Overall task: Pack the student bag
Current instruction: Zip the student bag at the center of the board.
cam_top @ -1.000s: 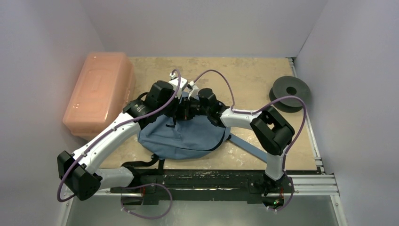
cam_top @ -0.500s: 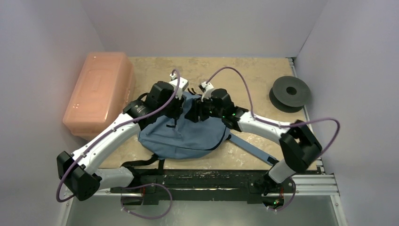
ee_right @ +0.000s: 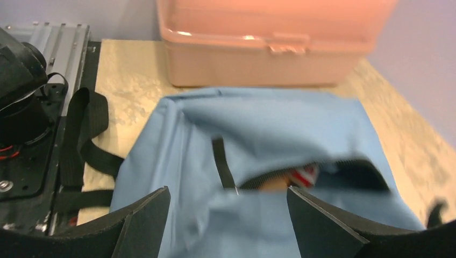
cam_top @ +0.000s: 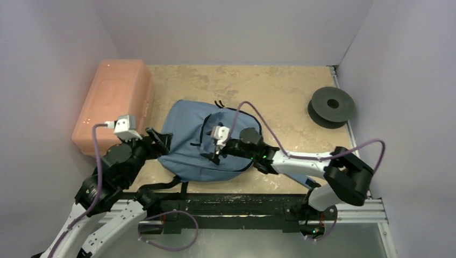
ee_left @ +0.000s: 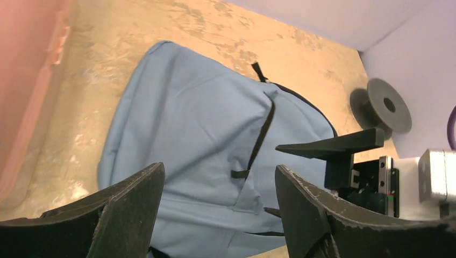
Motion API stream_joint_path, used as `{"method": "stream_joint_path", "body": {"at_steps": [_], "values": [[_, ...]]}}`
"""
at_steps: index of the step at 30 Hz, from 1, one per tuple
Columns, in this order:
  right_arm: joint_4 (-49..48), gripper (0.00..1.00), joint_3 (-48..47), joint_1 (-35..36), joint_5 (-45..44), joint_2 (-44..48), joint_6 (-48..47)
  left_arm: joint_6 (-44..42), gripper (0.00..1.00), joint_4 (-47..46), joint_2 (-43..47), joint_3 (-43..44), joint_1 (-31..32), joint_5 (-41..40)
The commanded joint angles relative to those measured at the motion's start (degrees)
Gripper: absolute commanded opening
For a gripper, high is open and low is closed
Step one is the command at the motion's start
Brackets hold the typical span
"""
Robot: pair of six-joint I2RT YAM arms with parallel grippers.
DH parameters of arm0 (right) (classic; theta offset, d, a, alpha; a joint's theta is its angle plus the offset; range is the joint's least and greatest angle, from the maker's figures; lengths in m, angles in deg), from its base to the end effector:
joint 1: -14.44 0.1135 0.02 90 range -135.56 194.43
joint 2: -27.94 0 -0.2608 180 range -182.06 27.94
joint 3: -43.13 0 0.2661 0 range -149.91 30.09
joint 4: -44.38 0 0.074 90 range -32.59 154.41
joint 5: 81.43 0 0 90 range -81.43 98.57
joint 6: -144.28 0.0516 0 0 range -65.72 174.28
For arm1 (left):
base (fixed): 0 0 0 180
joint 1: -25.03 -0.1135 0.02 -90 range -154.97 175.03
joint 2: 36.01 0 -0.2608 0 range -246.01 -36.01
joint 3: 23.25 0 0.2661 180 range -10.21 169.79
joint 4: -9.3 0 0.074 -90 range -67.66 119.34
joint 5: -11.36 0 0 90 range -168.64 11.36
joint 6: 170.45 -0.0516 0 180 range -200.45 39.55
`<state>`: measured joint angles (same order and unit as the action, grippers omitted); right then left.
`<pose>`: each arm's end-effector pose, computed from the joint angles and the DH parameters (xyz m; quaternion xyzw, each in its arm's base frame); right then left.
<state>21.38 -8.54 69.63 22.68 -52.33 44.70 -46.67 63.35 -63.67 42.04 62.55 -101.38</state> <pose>0.1798 0.2806 0.2311 -0.4634 0.5767 0.3423 0.5793 0.1045 -0.0551 0.3627 -0.0924 0.7886 -0.2139 0.5691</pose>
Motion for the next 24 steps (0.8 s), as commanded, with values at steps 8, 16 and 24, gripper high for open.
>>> {"method": "stream_joint_path", "body": {"at_steps": [8,16,24], "values": [[-3.45,0.76,-15.7,6.43,-7.46,-15.86,-21.88,12.12,0.74,13.49,9.54,-4.77,-0.33,-6.5],[-5.94,0.46,-13.14,8.6,-18.64,-18.59,-28.39,10.42,0.71,10.57,5.06,-5.7,-0.29,-1.86],[8.0,0.0,-21.85,2.65,-4.17,-13.11,9.14,7.26,0.75,1.73,-1.02,-9.33,-0.32,8.09]]}}
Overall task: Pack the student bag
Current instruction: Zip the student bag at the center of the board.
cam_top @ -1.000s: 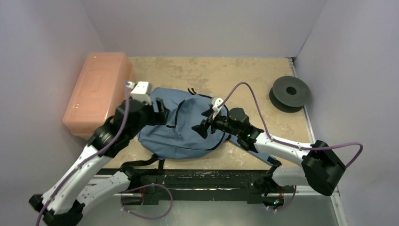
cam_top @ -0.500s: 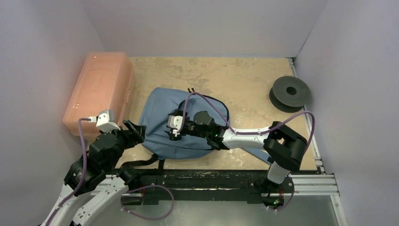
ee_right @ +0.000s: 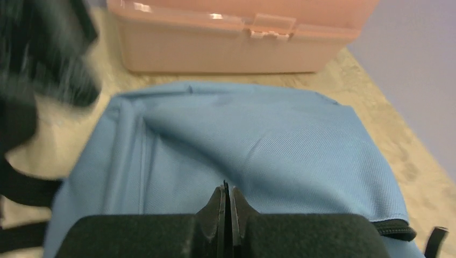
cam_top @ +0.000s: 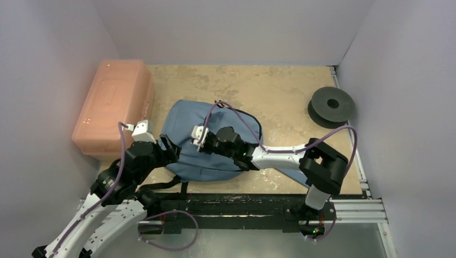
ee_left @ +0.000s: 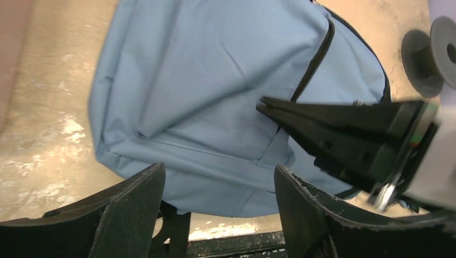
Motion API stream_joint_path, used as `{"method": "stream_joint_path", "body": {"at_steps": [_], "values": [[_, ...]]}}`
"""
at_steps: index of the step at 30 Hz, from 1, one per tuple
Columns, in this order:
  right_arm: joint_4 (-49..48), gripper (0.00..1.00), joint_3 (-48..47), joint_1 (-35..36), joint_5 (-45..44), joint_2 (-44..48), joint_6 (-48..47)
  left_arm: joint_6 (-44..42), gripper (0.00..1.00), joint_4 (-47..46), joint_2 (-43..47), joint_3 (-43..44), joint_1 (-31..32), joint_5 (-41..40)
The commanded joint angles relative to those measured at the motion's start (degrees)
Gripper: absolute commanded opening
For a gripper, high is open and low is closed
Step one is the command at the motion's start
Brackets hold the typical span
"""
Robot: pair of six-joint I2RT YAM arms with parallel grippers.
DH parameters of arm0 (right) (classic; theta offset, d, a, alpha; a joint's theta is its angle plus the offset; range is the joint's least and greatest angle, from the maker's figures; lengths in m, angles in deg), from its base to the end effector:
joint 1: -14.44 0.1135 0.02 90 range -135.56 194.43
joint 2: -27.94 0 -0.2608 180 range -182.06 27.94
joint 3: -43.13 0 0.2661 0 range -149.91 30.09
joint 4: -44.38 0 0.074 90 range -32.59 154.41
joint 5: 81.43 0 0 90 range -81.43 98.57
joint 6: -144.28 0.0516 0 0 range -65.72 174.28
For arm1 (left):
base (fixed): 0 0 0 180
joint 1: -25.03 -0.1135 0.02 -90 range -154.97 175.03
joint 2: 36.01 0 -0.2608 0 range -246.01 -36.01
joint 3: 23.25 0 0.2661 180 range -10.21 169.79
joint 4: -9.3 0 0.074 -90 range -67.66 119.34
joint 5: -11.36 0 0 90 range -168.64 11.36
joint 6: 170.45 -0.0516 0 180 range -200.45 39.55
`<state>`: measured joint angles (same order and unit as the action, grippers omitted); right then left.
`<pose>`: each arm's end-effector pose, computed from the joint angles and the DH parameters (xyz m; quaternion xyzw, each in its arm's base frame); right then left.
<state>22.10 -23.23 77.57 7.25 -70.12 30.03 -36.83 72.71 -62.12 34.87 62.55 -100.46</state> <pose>0.1849 0.3624 0.2113 -0.5215 0.5567 0.2069 0.6127 0.1033 -0.0551 0.3058 -0.1381 0.8502 -0.1872 0.4724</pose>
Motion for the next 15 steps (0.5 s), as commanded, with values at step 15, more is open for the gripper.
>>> {"method": "stream_joint_path", "body": {"at_steps": [15], "values": [[12.09,0.0,-12.09,-9.5,29.86,-0.41,55.66,-8.03,0.48,-39.85,-22.98,-13.65,-0.29,26.22]]}}
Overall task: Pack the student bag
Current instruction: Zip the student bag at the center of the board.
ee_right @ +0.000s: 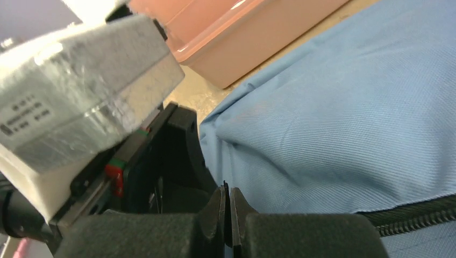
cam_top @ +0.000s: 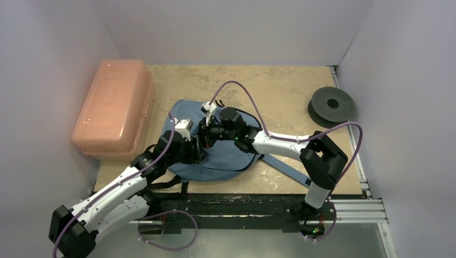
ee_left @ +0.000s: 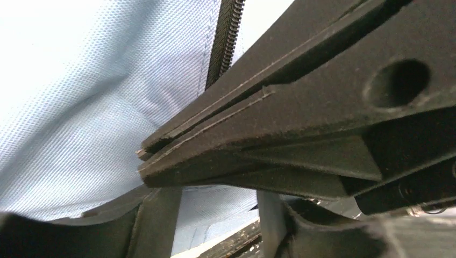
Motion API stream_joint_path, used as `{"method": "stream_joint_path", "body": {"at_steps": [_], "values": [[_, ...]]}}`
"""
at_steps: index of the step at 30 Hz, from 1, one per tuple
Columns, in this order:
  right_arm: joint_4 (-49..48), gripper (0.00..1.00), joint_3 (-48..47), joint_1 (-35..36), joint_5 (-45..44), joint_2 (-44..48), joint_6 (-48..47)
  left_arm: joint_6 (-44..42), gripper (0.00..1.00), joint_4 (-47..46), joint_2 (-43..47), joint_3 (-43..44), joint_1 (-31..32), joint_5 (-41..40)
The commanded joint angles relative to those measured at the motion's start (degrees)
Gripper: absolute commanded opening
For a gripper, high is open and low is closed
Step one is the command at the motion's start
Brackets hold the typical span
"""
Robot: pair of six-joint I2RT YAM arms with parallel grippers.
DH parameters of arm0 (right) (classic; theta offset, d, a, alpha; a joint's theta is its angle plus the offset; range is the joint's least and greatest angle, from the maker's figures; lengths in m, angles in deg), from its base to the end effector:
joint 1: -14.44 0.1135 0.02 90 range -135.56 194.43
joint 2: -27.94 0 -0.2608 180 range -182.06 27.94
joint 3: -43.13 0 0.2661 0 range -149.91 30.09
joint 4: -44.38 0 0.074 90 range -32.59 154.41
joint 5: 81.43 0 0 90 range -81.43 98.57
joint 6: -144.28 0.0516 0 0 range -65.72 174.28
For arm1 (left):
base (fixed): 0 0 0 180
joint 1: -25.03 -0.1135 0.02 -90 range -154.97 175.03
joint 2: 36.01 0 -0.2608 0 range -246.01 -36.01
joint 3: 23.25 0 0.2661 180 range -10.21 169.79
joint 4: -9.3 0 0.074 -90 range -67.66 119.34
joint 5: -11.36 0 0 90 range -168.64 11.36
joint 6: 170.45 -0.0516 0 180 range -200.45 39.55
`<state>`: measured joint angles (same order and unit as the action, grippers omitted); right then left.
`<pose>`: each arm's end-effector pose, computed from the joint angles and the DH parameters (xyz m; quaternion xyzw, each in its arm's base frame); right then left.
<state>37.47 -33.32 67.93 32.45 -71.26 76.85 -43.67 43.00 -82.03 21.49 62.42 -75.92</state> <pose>0.2353 0.3530 0.2350 -0.3283 0.7190 0.4934 0.3630 0.1636 -0.1281 0.2233 0.0157 0.8866 -0.2952 0.3557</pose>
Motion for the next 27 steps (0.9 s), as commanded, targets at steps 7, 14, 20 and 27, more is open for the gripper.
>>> {"method": "stream_joint_path", "body": {"at_steps": [7,14,20,27], "values": [[-1.87,0.0,-2.76,-1.77,-2.51,3.24,11.36,0.91,0.0,-7.38,-8.17,-3.24,-0.16,-2.55],[-1.1,0.0,-10.93,-11.28,-1.66,0.58,14.27,3.0,0.0,-6.31,-4.26,-9.79,-0.21,-2.55],[0.74,0.0,-22.85,-19.51,-1.38,-10.44,13.72,3.25,0.0,-3.36,2.37,-12.46,-0.13,-4.57],[7.65,0.0,-36.59,-23.8,-1.0,-23.36,9.3,2.82,0.0,-3.31,4.0,-12.15,-0.19,-3.32]]}}
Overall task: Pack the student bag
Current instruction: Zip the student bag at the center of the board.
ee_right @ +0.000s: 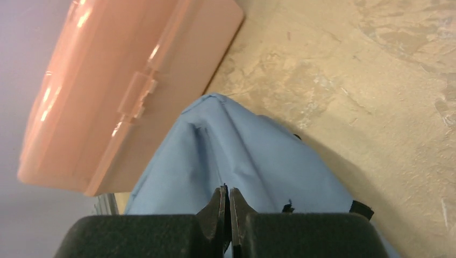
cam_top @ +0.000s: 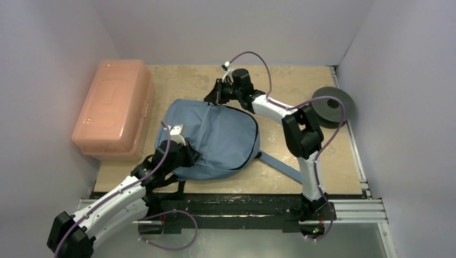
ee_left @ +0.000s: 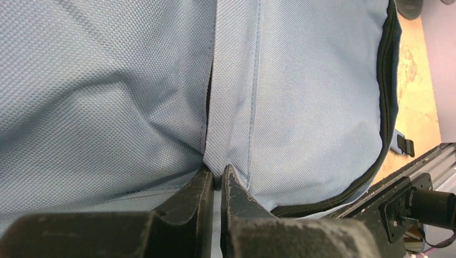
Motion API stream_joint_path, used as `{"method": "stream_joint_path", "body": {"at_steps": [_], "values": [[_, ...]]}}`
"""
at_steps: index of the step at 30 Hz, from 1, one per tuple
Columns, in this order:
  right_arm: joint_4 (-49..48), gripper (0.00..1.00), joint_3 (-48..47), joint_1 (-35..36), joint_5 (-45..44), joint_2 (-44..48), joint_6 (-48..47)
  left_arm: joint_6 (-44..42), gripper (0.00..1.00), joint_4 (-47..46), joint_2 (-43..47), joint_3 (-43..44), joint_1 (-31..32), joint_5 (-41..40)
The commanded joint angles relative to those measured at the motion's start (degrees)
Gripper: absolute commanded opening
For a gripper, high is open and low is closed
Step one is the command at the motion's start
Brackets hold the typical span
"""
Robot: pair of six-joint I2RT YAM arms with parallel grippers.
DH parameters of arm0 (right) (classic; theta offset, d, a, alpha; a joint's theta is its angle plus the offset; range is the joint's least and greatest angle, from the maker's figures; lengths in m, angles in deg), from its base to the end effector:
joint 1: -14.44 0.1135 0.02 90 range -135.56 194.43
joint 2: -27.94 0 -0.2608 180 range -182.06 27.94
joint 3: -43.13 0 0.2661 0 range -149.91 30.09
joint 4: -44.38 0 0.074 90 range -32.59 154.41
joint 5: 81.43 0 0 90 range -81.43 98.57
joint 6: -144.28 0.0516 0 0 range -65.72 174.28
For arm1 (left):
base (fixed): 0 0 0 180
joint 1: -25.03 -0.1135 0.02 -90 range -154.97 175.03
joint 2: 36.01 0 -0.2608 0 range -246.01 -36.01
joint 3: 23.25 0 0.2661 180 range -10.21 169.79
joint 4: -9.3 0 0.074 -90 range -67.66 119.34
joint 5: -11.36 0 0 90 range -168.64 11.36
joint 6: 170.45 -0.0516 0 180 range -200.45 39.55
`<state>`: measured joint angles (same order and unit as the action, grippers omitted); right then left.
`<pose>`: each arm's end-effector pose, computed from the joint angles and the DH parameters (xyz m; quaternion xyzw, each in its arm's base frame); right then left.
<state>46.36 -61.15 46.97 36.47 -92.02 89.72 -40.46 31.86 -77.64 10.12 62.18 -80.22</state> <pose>0.4258 0.3002 0.2312 -0.1223 0.7868 0.4815 0.3662 0.1573 -0.1174 0.1842 -0.0284 0.8691 -0.2985 0.3935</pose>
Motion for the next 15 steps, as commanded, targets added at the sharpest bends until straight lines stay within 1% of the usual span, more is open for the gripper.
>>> {"method": "stream_joint_path", "body": {"at_steps": [1,2,3,4,5,6,7,8,9,10,12,14,15], "values": [[1.77,0.09,-10.75,-2.83,-5.58,-2.87,-5.51,-0.54,0.0,7.82,-0.65,-0.44,0.03,1.28],[5.34,0.29,-12.16,-2.81,-7.14,-2.5,-7.29,-0.79,0.0,7.8,-0.99,0.11,0.08,1.32],[8.88,0.37,-13.13,-2.75,-8.59,-1.7,-8.71,-1.24,0.01,7.85,-1.37,0.66,0.06,2.77],[12.54,0.55,-13.55,-2.8,-9.66,-0.28,-10.39,-1.62,0.1,7.92,-1.65,1.41,0.05,3.5],[16.21,0.66,-13.31,-2.82,-12.05,1.74,-11.89,-2.13,0.2,8.15,-1.73,2.17,0.06,3.96],[19.62,0.76,-12.77,-2.82,-15.32,4.18,-13.34,-2.64,0.3,8.37,-1.55,2.91,0.09,4.4],[24.88,0.86,-11.44,-2.75,-19.8,7.77,-15.53,-3.28,0.35,8.59,-1.08,3.96,0.08,4.55],[28.45,0.93,-9.61,-2.82,-24.57,10.54,-16.45,-3.9,0.4,8.99,0.01,4.61,0.06,4.53],[30.67,0.97,-7.24,-2.81,-28.06,13.41,-16.85,-4.33,0.45,8.98,0.99,5.26,0.1,4.49],[31.74,0.99,-3.32,-2.78,-30.94,16.59,-16.09,-4.79,0.48,8.94,2.01,5.91,0.12,4.28],[32.05,0.99,6.42,-3.3,-34.99,23.13,-12.86,-5.88,0.54,8.56,3.96,6.99,0.05,4.27],[31.05,0.99,17.3,-4.57,-34.21,29.81,-8.73,-7.1,0.56,8.4,5.09,8.44,0.05,4.69],[29.82,0.99,23.44,-5.31,-30.87,33.43,-5.91,-7.77,0.57,8.6,5.46,9.32,0.1,4.79]]}}
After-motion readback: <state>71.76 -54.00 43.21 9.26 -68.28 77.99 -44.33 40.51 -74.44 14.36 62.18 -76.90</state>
